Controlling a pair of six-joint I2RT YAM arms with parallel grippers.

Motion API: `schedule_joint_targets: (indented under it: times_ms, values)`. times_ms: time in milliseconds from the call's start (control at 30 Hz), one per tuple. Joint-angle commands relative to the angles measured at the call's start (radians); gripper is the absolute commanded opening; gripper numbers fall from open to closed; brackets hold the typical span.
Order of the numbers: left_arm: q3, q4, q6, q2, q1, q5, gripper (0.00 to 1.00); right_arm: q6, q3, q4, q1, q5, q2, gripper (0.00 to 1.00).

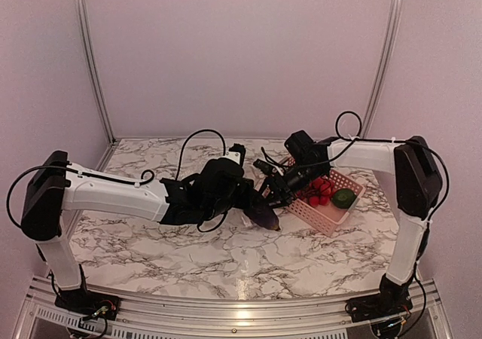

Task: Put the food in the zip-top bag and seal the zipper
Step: Place the fake vegetable in the zipper food storage bag.

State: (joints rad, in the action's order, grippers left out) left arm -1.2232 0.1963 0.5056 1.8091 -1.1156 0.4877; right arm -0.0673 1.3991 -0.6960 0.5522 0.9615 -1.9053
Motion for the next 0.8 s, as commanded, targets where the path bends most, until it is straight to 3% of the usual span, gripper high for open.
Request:
schedule_joint_targets:
  times_ms: [0, 233, 467, 633, 767]
  values:
    - [-0.048, -0.096, -0.058, 0.068, -0.040, -0.102, 0.00, -0.141, 0.000, 0.148, -0.043, 0.215, -0.015, 0.21]
    - [-0.053, -0.149, -0.067, 0.089, -0.046, -0.121, 0.00, -0.368, -0.124, 0.386, -0.079, 0.337, -0.027, 0.13]
    - [-0.045, -0.222, -0.064, 0.096, -0.046, -0.095, 0.00, -0.471, -0.138, 0.518, -0.083, 0.438, -0.015, 0.13]
    - [-0.015, -0.234, -0.099, 0.062, -0.037, -0.037, 0.00, -0.531, -0.222, 0.613, -0.095, 0.382, 0.037, 0.11]
    - [-0.001, -0.172, -0.122, 0.036, -0.033, -0.122, 0.00, -0.571, -0.211, 0.638, -0.116, 0.317, 0.049, 0.15]
